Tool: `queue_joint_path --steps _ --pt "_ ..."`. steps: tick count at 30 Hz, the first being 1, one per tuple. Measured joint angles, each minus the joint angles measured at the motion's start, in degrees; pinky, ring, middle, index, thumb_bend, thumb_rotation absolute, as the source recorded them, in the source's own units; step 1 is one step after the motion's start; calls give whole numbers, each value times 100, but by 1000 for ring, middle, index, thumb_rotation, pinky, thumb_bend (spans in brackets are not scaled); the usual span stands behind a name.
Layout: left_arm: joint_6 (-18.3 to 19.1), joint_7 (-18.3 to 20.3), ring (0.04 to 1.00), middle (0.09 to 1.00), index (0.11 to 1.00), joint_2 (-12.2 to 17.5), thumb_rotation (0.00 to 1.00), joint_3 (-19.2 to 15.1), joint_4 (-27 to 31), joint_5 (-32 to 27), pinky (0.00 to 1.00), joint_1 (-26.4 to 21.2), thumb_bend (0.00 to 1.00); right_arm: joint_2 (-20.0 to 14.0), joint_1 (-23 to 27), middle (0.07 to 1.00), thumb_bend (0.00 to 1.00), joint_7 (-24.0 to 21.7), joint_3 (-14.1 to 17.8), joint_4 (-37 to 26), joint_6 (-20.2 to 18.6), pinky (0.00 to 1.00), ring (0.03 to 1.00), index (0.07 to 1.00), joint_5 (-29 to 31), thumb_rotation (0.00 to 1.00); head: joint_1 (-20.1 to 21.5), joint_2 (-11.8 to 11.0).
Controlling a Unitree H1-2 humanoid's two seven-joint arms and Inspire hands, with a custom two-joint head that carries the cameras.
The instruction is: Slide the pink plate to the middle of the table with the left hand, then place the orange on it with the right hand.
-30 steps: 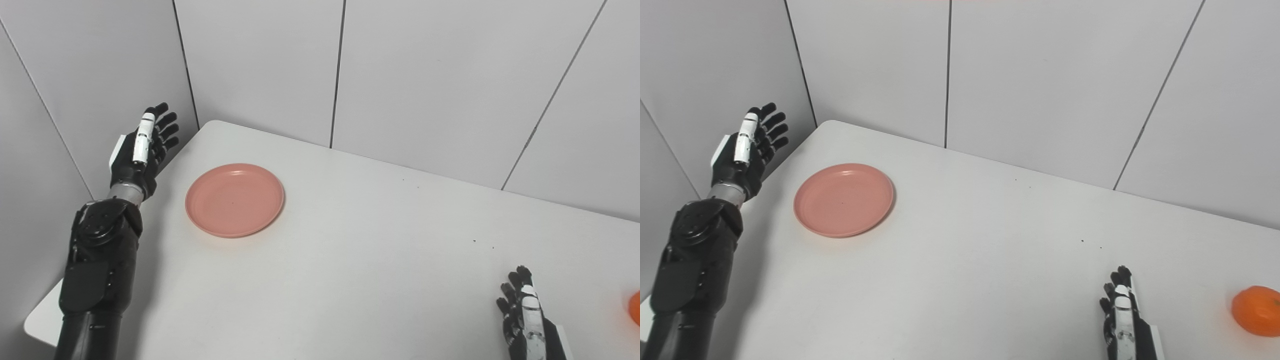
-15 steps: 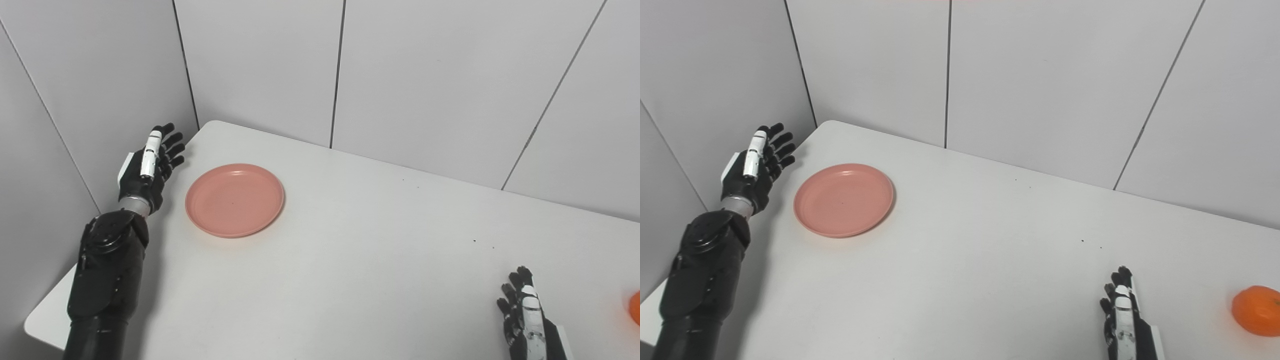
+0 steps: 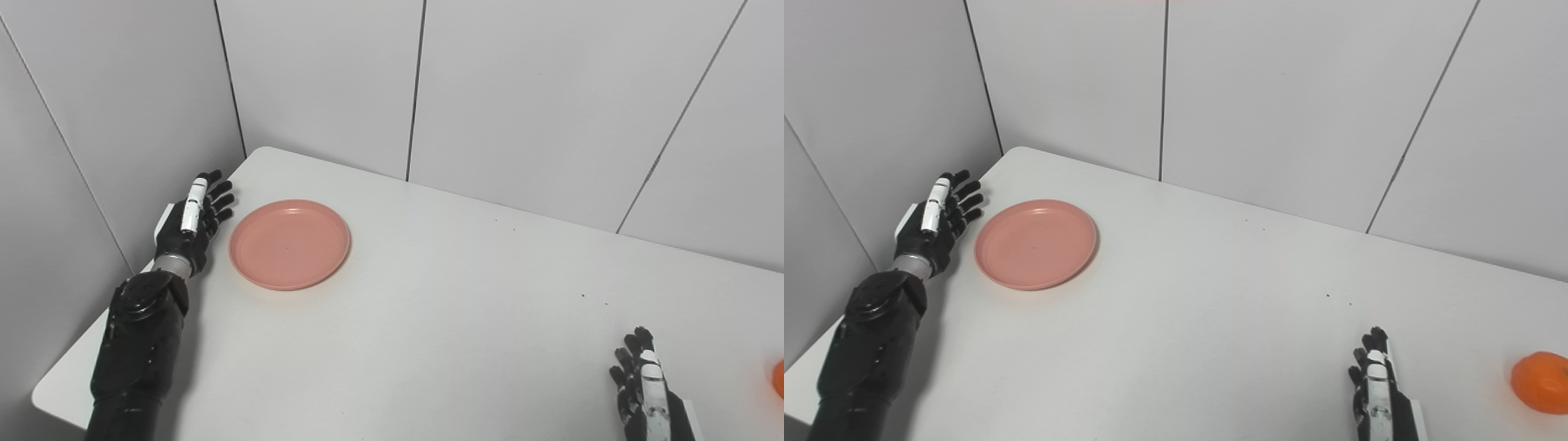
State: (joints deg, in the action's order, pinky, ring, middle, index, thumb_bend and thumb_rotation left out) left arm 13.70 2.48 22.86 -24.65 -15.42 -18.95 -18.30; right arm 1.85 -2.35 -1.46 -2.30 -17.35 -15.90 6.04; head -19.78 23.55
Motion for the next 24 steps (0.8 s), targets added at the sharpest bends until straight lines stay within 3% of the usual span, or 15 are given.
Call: queue_joint_path --steps 11,17,24 --pt "-176 118 922 922 912 -30 1000 -71 -257 -264 926 -16 258 -4 2 1000 123 -1 0 0 0 1000 1000 1000 5 1000 0 9" --pt "-451 295 920 917 912 -14 1000 -23 -438 -306 933 -3 288 -2 2 1000 106 2 -1 -3 -10 1000 1000 1000 6 1000 9 0" --pt "-591 247 909 907 903 -6 1000 79 -533 -197 921 9 308 -2 2 1000 109 0 -1 -13 -14 1000 1000 1000 11 1000 0 9"
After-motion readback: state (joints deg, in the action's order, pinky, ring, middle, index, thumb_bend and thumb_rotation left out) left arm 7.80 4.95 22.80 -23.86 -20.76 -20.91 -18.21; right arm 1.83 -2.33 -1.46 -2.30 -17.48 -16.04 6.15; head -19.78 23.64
